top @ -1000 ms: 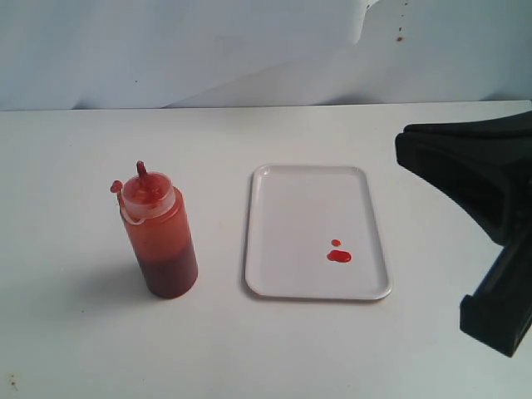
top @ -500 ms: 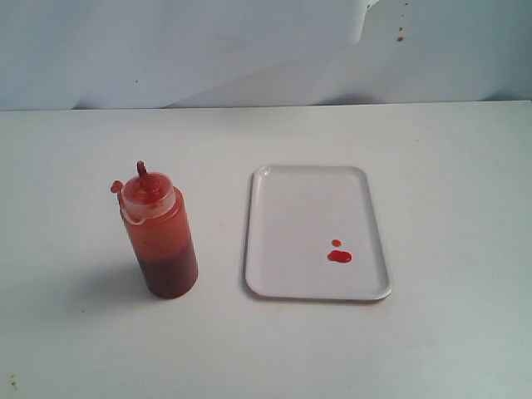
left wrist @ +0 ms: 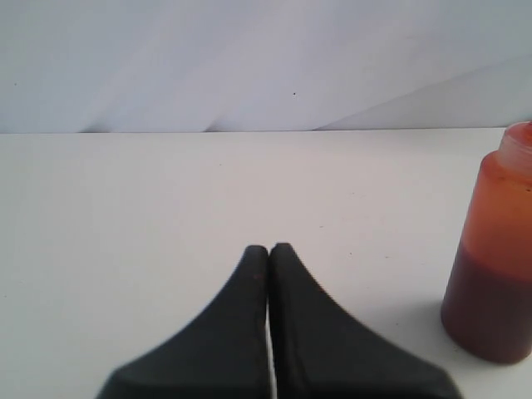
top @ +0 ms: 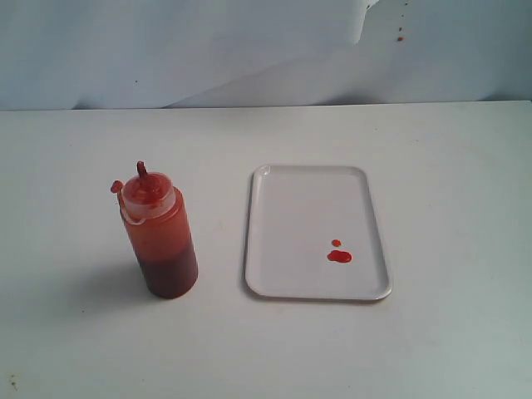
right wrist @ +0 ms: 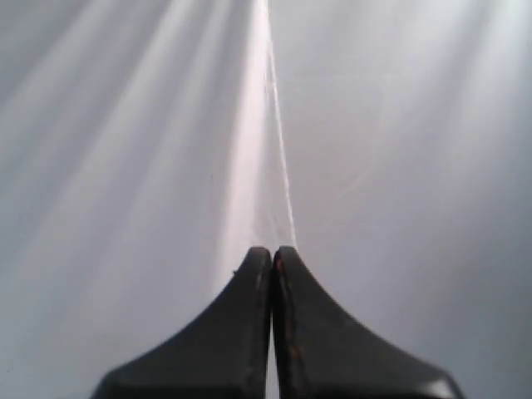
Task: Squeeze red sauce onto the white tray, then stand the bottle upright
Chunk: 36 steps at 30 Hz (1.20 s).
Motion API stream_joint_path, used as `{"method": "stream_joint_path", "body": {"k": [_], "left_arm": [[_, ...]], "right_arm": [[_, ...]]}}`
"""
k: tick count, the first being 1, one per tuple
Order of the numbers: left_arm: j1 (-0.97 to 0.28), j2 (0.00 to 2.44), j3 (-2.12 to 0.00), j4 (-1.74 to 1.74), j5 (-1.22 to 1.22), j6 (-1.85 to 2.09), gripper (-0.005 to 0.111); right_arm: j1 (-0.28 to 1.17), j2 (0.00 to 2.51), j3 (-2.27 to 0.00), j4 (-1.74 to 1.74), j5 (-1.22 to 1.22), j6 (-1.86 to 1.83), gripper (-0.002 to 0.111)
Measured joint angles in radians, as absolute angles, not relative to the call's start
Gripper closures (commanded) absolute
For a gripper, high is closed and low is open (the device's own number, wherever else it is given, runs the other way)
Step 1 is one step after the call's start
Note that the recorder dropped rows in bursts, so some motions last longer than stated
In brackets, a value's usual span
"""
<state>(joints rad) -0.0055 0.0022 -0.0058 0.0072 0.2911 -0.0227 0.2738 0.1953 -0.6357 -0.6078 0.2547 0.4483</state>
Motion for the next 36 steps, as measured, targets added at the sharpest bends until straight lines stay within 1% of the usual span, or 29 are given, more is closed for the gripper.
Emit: {"method": "stream_joint_path", "body": {"k": [8,12,15,19,24,30,36], "left_arm": [[-0.005,0.002,-0.006,0.007,0.291,-0.023,0.107],[-0.005,0.002,-0.004,0.007,0.291,-0.023,0.107],[-0.005,0.002,-0.004,0.007,0.291,-0.023,0.107],[-0.005,0.002,-0.004,0.007,0.291,-0.023,0.107],[-0.005,0.002,-0.004,0.007,0.291,-0.023,0.107],[-0.005,0.002,-0.004,0.007,0.291,-0.023,0.107],[-0.005,0.002,-0.004,0.007,0.291,-0.023,0.107]], "right_arm": [[0.268,0.01,-0.636,-0.608,0.253,0.448,0.108],[0.231,0.003,-0.647,-0.59,0.272,0.448,0.108],[0.161,0.003,-0.648,-0.574,0.332,0.451,0.108],[0.025,0.003,-0.648,-0.543,0.437,0.451,0.108],[-0.093,0.003,-0.646,-0.49,0.477,0.451,0.108],[-0.117,0.001,-0.567,-0.471,0.44,0.451,0.108],[-0.117,0.003,-0.417,-0.444,0.272,0.451,0.108]]}}
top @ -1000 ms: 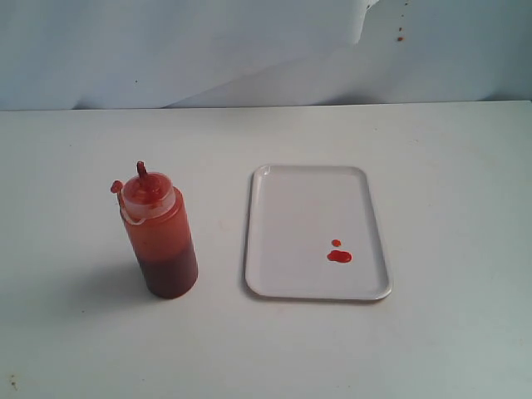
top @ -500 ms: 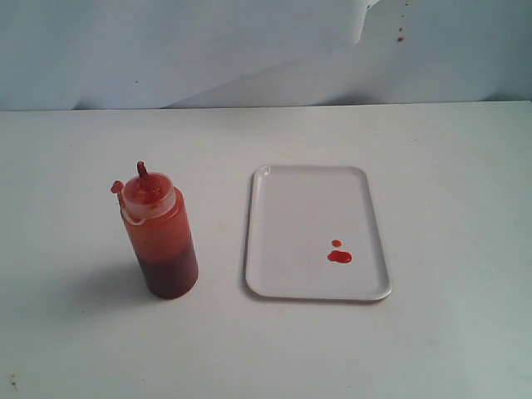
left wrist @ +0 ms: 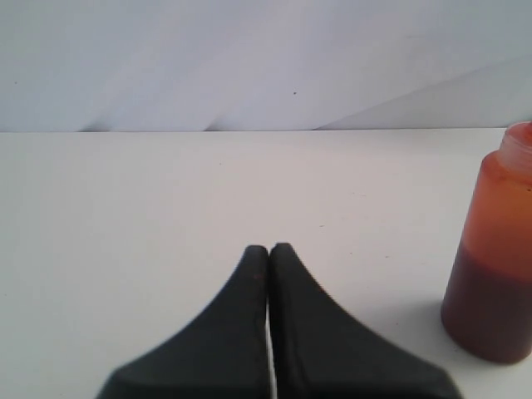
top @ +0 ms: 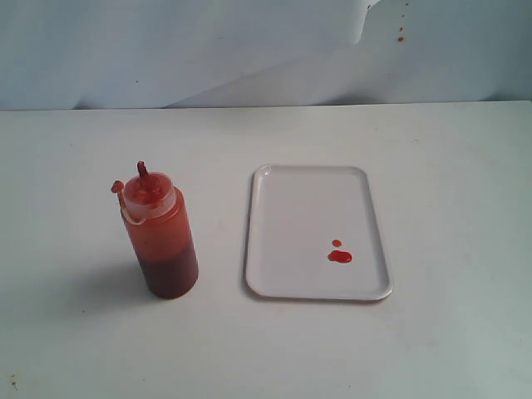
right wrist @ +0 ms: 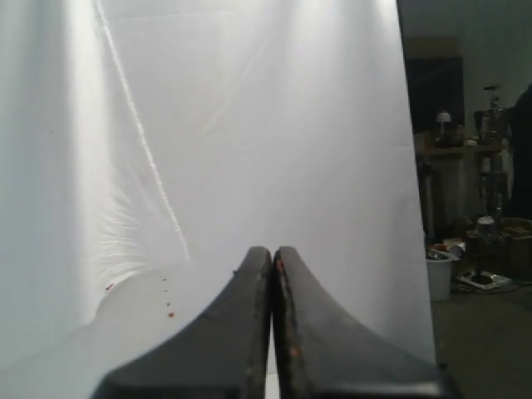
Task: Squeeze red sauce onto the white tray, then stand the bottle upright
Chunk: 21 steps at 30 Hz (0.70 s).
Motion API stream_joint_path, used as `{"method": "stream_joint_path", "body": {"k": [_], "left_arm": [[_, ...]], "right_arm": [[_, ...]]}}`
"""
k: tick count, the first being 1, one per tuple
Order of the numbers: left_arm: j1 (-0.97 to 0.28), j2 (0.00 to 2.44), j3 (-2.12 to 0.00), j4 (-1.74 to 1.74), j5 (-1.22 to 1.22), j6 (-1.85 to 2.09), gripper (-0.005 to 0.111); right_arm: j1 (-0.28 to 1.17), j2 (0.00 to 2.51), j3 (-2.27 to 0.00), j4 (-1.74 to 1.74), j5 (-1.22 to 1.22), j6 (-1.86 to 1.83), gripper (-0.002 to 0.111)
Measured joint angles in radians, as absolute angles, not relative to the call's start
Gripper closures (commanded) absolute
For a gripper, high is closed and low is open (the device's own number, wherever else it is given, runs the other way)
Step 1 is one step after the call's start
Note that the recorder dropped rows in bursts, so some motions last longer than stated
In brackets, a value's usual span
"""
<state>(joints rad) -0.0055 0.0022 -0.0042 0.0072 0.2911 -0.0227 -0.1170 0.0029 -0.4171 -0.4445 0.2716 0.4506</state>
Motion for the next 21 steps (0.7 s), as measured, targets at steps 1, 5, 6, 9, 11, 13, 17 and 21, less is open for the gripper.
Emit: {"method": "stream_joint_path", "body": {"k": [1,5,6,9,11,13,17,21], "left_arm": [[-0.005,0.002,-0.004,0.007,0.291,-0.023,0.107],[-0.005,0.002,-0.004,0.007,0.291,-0.023,0.107],[-0.005,0.002,-0.004,0.007,0.291,-0.023,0.107],[-0.005,0.002,-0.004,0.007,0.291,-0.023,0.107],[-0.005,0.002,-0.004,0.007,0.291,-0.023,0.107],[-0.005,0.002,-0.004,0.007,0.291,-0.023,0.107],[-0.005,0.002,-0.004,0.007,0.291,-0.023,0.107],[-0.005,0.002,-0.004,0.007,0.291,-0.023,0.107]], "right_arm": [[-0.117,0.003,-0.395,-0.44,0.236,0.451,0.108],[-0.117,0.003,-0.285,-0.431,0.134,0.451,0.108],[-0.117,0.003,-0.256,-0.428,0.115,0.453,0.108],[-0.117,0.003,-0.17,-0.412,0.065,0.457,0.108],[-0.117,0.004,-0.124,-0.408,0.025,0.46,0.108],[-0.117,0.004,-0.083,-0.406,-0.019,0.459,0.108],[-0.117,0.004,-0.019,-0.396,-0.06,0.442,0.108],[-0.117,0.004,-0.004,-0.289,-0.064,0.334,0.108]]}}
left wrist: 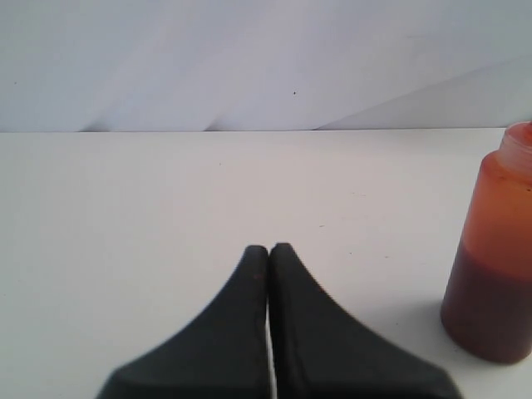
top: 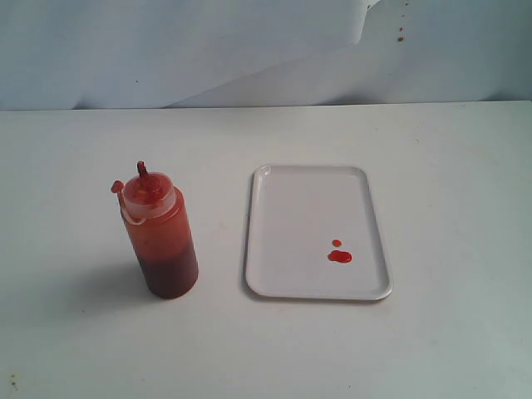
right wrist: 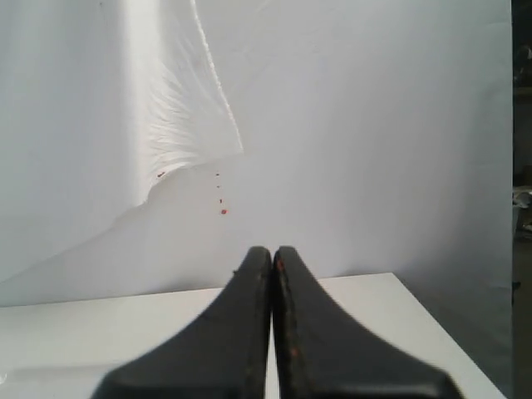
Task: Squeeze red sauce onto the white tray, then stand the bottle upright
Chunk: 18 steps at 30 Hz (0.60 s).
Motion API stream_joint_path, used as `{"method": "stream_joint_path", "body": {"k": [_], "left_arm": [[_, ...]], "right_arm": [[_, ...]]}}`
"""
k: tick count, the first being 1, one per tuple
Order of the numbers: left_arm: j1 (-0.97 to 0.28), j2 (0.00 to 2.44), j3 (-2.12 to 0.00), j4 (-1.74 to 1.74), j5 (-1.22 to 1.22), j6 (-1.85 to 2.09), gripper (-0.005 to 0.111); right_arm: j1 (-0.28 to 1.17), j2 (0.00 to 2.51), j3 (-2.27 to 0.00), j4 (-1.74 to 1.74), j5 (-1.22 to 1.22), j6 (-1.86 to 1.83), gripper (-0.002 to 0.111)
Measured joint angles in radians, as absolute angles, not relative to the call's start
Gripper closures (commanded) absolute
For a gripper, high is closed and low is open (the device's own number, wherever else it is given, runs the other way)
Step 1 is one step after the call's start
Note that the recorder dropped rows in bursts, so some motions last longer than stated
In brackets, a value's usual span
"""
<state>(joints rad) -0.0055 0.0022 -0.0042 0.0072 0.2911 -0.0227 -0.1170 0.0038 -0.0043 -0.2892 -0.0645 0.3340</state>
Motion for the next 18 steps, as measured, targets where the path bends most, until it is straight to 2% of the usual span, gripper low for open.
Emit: {"method": "stream_joint_path", "body": {"k": [7,18], "left_arm": [[-0.005,0.002,-0.004,0.007,0.291,-0.023,0.107],[-0.005,0.002,-0.004,0.007,0.291,-0.023,0.107]], "right_arm": [[-0.117,0.004,-0.004,-0.054,0.068,0.032,0.108],[-0.117,0.004,-0.004,-0.038,0.256,-0.022,0.108]]}}
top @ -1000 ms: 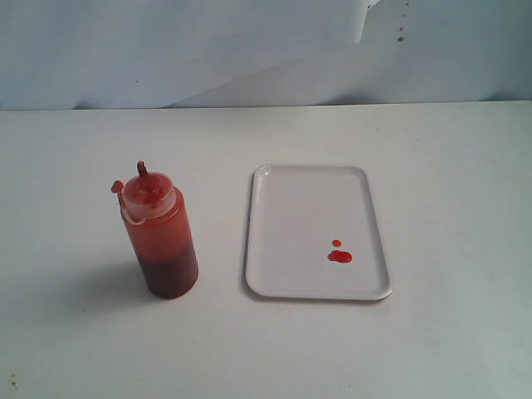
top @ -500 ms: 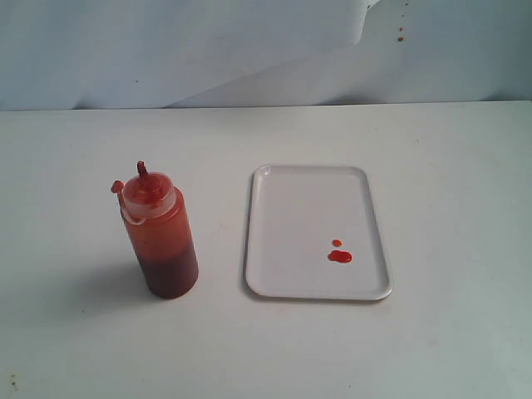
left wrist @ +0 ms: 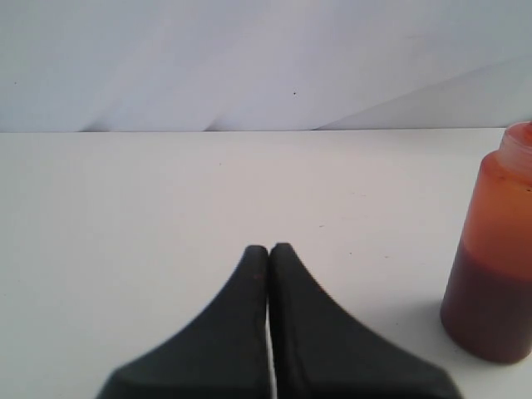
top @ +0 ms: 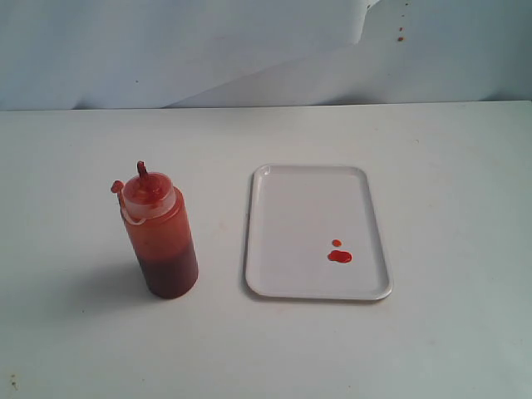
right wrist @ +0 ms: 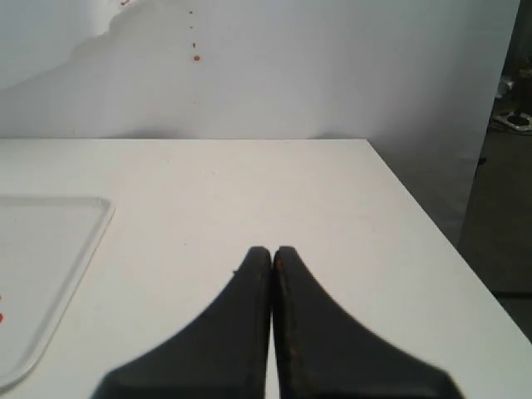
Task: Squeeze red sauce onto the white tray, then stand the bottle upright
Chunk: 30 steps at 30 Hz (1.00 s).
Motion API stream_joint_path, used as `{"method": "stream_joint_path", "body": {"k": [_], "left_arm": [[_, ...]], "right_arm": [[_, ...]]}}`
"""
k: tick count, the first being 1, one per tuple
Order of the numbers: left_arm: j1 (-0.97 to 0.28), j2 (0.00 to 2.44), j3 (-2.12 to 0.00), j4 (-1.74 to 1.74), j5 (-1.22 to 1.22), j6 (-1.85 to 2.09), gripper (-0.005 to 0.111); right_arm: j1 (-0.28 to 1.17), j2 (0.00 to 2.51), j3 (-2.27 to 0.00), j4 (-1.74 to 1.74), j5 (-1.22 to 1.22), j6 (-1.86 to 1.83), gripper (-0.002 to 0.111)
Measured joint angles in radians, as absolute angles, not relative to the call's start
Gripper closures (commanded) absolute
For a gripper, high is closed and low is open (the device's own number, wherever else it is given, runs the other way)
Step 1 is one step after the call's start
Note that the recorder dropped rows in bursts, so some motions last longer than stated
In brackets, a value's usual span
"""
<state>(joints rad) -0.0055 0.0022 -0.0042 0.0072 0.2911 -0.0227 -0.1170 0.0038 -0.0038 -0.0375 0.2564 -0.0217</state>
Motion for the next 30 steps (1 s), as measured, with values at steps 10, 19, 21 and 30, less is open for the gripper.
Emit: {"method": "stream_joint_path", "body": {"k": [10,19,21,30], "left_arm": [[-0.005,0.002,-0.004,0.007,0.291,-0.023,0.107],[-0.005,0.002,-0.004,0.007,0.291,-0.023,0.107],[-0.005,0.002,-0.004,0.007,0.291,-0.023,0.107],[-0.005,0.002,-0.004,0.007,0.291,-0.023,0.107]], "right_arm": [[-0.117,0.004,-0.004,-0.035,0.325,-0.022,0.108],[-0.117,0.004,-0.004,-0.019,0.342,-0.013,0.108],[-0.117,0.004,-0.004,-0.017,0.342,-0.013,0.108],[-0.113,0.004,-0.004,-0.017,0.342,0.0,0.108]]}}
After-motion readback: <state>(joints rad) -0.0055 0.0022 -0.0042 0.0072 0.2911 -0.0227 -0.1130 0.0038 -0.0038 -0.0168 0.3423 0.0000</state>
